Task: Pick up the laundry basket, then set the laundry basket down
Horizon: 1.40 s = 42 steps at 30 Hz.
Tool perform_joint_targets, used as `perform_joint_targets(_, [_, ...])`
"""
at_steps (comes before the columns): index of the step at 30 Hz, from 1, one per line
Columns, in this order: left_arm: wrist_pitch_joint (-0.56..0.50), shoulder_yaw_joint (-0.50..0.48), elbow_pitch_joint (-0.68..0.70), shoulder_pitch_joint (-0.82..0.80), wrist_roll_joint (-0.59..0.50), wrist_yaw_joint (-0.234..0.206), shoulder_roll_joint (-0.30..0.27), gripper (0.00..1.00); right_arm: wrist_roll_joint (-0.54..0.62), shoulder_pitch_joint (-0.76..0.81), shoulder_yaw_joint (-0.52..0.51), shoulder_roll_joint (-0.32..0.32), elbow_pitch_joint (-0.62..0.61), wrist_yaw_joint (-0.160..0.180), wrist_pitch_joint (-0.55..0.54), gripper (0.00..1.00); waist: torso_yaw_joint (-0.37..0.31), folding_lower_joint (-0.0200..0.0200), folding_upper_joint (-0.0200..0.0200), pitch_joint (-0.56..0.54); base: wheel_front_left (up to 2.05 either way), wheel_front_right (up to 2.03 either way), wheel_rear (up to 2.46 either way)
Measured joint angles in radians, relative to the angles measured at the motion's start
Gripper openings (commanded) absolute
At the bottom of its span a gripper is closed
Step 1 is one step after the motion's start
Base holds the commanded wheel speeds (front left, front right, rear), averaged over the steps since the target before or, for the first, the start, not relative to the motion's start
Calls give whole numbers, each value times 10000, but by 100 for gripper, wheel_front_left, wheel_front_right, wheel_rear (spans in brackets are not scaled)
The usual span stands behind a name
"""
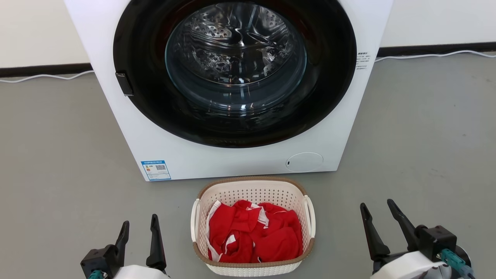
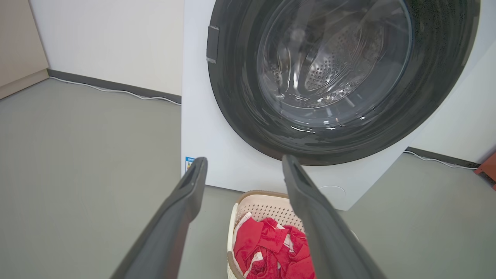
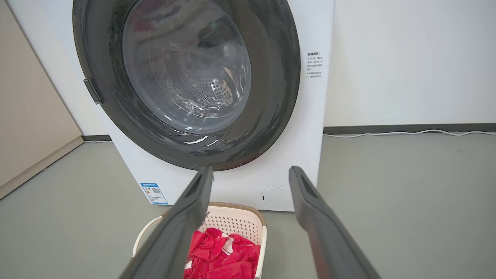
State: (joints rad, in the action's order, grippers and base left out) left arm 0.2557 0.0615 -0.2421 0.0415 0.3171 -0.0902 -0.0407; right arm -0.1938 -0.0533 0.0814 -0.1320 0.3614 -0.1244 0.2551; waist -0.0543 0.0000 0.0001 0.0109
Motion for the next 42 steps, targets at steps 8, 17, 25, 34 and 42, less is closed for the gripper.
perform_joint_targets(8, [0,65,75,76,6,-36,-8,100,92,137,-65,-36,-4,0,0,100,-41,0,0,-155,0,0,0])
perform_joint_targets(17, [0,67,81,112,65,-35,-12,100,107,168,-94,-29,15,0,0,100,76,0,0,-236,0,0,0])
perform_joint_targets(25, [0,79,73,112,63,-35,-13,100,180,170,-92,15,21,0,0,100,173,0,0,-263,0,0,0])
perform_joint_targets(34, [-4,109,-339,167,86,-35,25,0,176,230,-67,109,284,10,-6,0,215,0,0,-290,0,0,0])
perform_joint_targets(42, [-186,79,-800,443,537,0,90,0,-282,619,-92,253,669,10,-171,0,231,2,0,-296,0,0,0])
